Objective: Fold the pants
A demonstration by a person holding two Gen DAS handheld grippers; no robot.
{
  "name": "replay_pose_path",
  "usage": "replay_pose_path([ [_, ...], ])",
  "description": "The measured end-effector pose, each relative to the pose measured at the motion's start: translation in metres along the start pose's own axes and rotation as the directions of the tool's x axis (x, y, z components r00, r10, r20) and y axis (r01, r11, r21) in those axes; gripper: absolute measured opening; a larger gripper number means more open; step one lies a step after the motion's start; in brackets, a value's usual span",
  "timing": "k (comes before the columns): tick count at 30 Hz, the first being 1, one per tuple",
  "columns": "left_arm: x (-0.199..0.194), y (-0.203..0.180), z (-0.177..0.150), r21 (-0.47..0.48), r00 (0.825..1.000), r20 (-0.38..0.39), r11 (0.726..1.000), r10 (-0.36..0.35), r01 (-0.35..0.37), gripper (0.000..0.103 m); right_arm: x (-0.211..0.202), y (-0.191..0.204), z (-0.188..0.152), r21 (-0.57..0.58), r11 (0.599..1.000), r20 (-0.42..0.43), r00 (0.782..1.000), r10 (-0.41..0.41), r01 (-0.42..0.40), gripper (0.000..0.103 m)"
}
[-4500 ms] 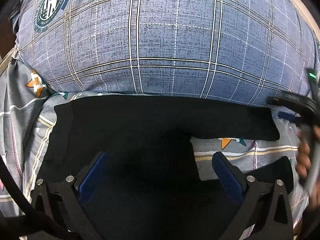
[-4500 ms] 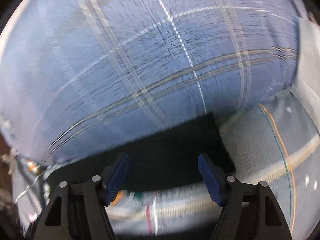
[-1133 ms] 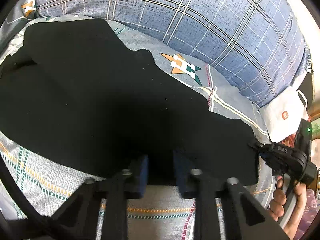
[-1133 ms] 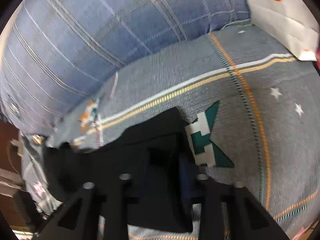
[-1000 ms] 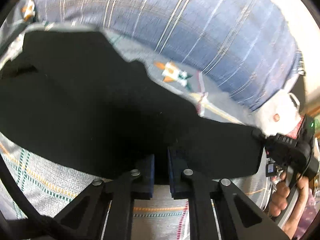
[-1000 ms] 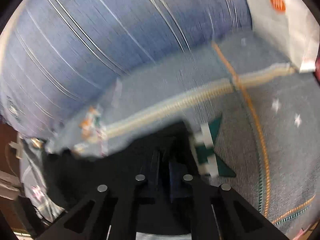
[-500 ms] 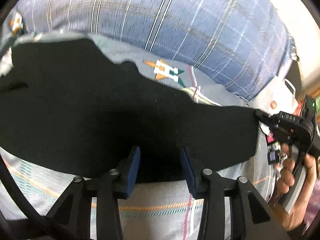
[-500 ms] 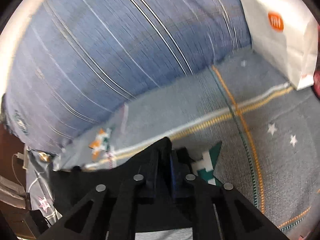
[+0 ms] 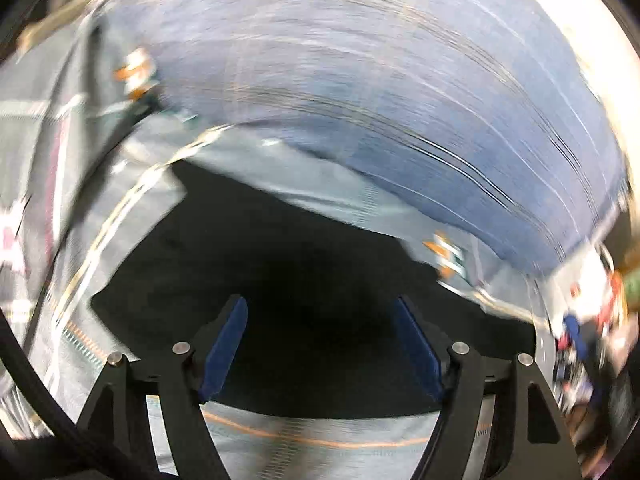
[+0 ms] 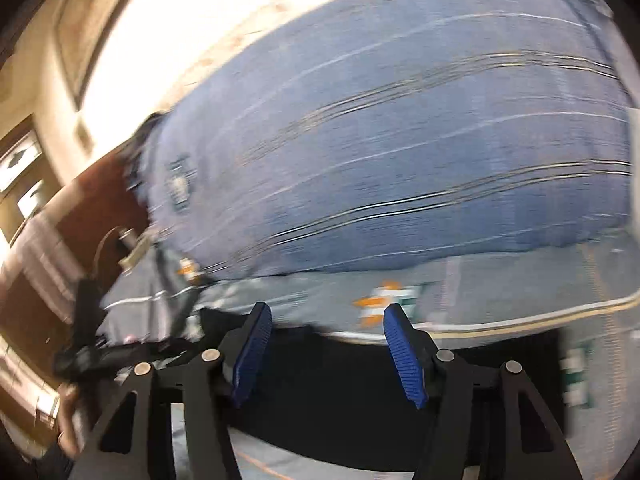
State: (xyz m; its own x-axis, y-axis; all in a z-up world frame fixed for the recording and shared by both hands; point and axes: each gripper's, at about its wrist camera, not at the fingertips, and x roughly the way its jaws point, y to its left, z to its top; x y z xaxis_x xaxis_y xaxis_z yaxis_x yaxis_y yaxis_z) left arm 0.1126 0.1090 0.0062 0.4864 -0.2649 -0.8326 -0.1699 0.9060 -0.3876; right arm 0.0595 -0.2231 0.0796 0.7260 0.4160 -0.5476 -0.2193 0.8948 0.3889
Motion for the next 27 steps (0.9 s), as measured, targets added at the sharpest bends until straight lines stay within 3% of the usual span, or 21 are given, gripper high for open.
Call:
replay_pose_path([
  [2,-0.003,0.02,0.007,-0.076,1.0,-0.028,0.997,0.005,-0.007,0.076,0.017,0.033,-0.017,-0.056,0.997,-0.018,0.998,0.053,-0.054,0.062],
  [5,-0.005,0.029,0.026,-0.088,0.999,-0.031,0.996,-0.022,0.019,0.076,0.059,0.076,-0.04,-0.109,0.98,-0.193,0.971,0.143,-0.166,0.062],
  [8,0.003,0.043,0.045,-0.107,0.998,-0.049,0.993,0.046,-0.051,0.076,0.101,0.106,-0.055,-0.19,0.971,-0.316,0.946,0.078,-0.143,0.062],
  [11,0.008,0.065,0.057,-0.173,0.993,-0.118,0.984,0.01,-0.031,0.076,0.141,0.118,-0.061,-0.219,0.969,-0.389,0.921,0.023,-0.117,0.061],
  [16,0.003,0.086,0.065,-0.246,0.995,-0.092,0.968,0.027,-0.049,0.075,0.175,0.151,-0.058,-0.284,0.949,-0.419,0.908,0.003,-0.135,0.06],
  [18,0.01,0.088,0.071,-0.259,0.995,-0.098,0.965,0.004,-0.03,0.075,0.185,0.179,-0.06,-0.408,0.909,-0.373,0.924,-0.082,-0.085,0.06],
  [20,0.022,0.09,0.082,-0.249,0.993,-0.117,0.968,-0.022,-0.008,0.075,0.191,0.191,-0.064,-0.469,0.882,-0.361,0.922,-0.139,-0.051,0.06],
  [23,0.039,0.1,0.09,-0.267,0.99,-0.134,0.964,-0.037,0.0,0.07,0.215,0.195,-0.068,-0.513,0.858,-0.361,0.908,-0.211,-0.005,0.049],
  [25,0.052,0.108,0.091,-0.303,0.984,-0.164,0.953,-0.072,0.019,0.051,0.222,0.194,-0.075,-0.539,0.843,-0.367,0.9,-0.235,0.0,0.044],
  [27,0.062,0.113,0.091,-0.357,0.978,-0.164,0.932,-0.131,0.065,0.049,0.225,0.193,-0.08,-0.572,0.82,-0.346,0.898,-0.271,0.027,0.026],
])
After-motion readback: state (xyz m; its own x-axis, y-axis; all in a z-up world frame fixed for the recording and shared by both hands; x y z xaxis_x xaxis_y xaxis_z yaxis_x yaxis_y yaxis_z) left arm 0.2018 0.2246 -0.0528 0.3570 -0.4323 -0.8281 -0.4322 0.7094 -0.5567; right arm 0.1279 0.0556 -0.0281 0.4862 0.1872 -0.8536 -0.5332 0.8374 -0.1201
